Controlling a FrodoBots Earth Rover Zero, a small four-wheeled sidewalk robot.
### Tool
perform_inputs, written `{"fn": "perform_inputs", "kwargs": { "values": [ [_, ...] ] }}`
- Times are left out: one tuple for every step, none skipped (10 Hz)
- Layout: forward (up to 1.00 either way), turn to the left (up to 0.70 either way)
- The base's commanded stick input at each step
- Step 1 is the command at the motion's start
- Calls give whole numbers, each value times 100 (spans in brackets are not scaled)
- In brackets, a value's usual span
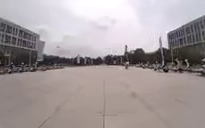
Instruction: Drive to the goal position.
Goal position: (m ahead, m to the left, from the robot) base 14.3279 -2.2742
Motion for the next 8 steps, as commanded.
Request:
{"fn": "perform_inputs", "kwargs": {
  "values": [
    [70, 1],
    [70, 1],
    [70, 1],
    [70, 1],
    [70, 1],
    [70, 1],
    [70, 1],
    [70, 1]
  ]
}}
